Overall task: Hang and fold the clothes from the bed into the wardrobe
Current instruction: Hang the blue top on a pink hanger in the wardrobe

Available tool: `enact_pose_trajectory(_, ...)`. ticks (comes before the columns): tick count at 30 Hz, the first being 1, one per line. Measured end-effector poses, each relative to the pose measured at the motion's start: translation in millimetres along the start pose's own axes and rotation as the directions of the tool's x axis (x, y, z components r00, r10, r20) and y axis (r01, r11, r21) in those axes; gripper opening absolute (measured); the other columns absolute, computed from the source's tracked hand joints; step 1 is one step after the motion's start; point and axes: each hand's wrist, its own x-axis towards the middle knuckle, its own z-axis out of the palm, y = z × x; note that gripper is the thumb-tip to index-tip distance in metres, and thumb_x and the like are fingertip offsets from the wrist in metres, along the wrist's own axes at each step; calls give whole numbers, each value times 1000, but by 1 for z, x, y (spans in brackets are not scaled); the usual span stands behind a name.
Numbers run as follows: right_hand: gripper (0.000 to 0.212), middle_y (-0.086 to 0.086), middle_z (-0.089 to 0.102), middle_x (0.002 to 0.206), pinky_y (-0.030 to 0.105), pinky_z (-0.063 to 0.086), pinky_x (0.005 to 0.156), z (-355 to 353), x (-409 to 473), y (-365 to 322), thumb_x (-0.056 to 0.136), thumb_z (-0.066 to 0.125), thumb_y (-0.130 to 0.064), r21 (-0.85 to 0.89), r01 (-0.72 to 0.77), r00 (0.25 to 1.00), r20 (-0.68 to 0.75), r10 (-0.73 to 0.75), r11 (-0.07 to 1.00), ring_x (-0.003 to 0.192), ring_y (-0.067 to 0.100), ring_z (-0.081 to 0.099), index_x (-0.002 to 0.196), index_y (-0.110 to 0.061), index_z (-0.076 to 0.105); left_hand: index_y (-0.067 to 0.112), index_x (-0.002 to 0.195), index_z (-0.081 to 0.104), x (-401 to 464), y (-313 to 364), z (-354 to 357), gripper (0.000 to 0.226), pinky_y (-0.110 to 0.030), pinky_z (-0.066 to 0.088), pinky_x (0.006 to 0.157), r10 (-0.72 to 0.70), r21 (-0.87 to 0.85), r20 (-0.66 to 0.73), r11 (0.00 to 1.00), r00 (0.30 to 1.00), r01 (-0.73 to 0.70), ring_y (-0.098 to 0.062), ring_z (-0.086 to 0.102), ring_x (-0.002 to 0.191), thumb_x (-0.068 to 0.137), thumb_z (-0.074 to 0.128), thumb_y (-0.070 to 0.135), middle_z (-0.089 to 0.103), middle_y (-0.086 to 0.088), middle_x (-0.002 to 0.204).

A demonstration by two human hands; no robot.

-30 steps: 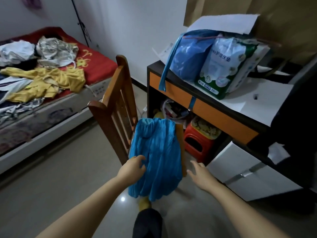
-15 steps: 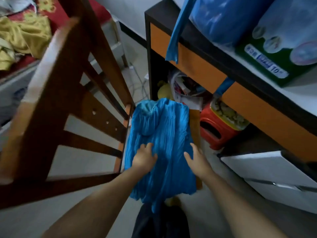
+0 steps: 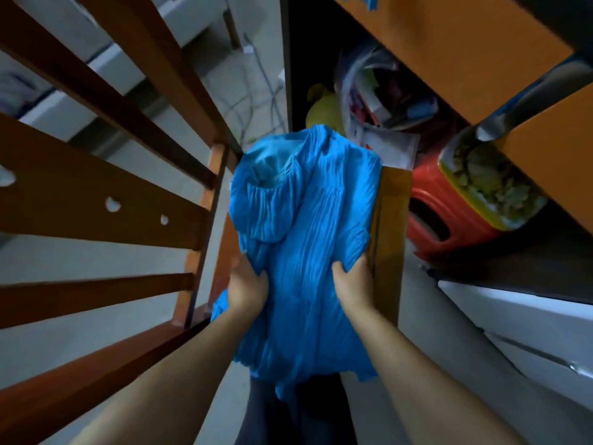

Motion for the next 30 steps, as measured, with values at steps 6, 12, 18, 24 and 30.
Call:
enact_pose_trajectory(6,34,8,64,113,35,46,90,-37,-14,-23,95,45,-18,75,-76,996,-43,80,994,103,29,60,125,-5,55,5,106,57,-29,18,-37,22,-33,41,69,-8,-154,3,988,1000,8,-26,55,81,92,53,21,59,-7,88)
enact_pose_trajectory(12,18,2,57,76,31,37,67,-85,-57,-69,92,48,-22,102,40,999,-36,-36,994,74,23,52,85,-8,57,21,104,57,-93,48,-93,13,-32,51,73,75,-335,-11,939,997,-74,-18,61,86,93,51,22,62,7,88)
enact_pose_trajectory(18,20,-6,50,64,12,39,47,-105,-137,-125,90,48,-17,176,194,975,79,-210,965,56,10,45,70,-17,50,27,86,58,-173,59,-160,11,-12,45,55,198,-400,-77,892,977,-212,-8,62,77,93,52,22,64,6,87)
enact_pose_trajectory(24,19,-3,60,79,29,45,65,-93,-242,-142,93,45,-10,267,299,855,351,-381,916,70,14,56,82,-18,59,27,71,56,-266,2,-217,22,-6,39,48,195,-420,-196,869,961,-262,5,57,61,88,56,12,60,13,71)
enact_pose_trajectory(30,38,10,65,121,49,48,99,-52,-362,-111,94,56,-39,265,46,612,755,-236,963,111,29,62,123,-16,59,13,68,55,-372,-95,-249,22,-20,39,56,244,-361,-435,835,867,-415,-7,50,62,81,57,-5,59,3,67)
